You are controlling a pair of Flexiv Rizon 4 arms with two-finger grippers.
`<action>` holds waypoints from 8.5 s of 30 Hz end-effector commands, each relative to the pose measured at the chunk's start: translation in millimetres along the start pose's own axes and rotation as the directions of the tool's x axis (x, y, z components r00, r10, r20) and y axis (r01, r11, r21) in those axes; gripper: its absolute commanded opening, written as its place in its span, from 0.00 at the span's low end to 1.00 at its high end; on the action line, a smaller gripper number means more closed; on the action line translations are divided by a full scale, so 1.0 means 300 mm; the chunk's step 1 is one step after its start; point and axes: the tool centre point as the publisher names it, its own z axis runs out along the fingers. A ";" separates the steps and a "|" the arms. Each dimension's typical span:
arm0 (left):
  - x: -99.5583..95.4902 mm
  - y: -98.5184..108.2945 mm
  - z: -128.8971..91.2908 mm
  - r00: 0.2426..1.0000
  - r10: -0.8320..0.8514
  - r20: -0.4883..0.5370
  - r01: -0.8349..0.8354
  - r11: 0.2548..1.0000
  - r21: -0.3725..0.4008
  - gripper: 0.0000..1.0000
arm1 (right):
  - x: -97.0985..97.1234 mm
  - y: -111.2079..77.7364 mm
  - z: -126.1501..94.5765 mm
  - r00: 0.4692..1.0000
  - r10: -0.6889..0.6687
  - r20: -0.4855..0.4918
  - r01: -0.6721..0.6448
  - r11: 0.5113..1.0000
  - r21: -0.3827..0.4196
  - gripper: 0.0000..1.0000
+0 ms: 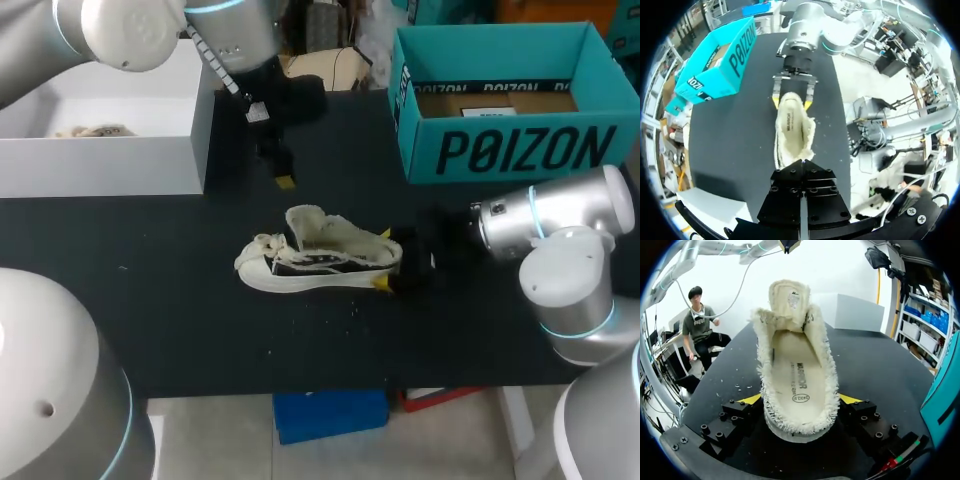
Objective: Take the shoe out of the shoebox, open the shoe tongue, remove and reinsert the insole, then place the shoe into the shoebox
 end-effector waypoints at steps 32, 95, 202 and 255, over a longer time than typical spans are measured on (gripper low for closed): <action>-0.052 -0.080 0.222 0.889 0.291 -0.353 -0.311 0.950 -0.002 0.00 | -0.004 -0.003 0.000 1.000 0.001 0.001 -0.001 1.000 0.000 0.00; -0.064 -0.129 0.455 0.979 0.073 -0.188 -0.100 0.985 -0.139 0.00 | -0.004 -0.003 0.000 1.000 0.001 0.001 -0.001 1.000 0.000 0.00; -0.119 0.075 0.631 0.707 0.001 0.707 0.309 0.899 -0.311 0.27 | -0.004 -0.003 0.000 1.000 0.001 0.001 -0.001 1.000 0.000 0.00; 0.027 -0.015 0.527 0.930 0.040 0.365 0.060 0.964 -0.257 0.00 | -0.004 -0.003 0.000 1.000 0.001 0.001 -0.001 1.000 0.000 0.00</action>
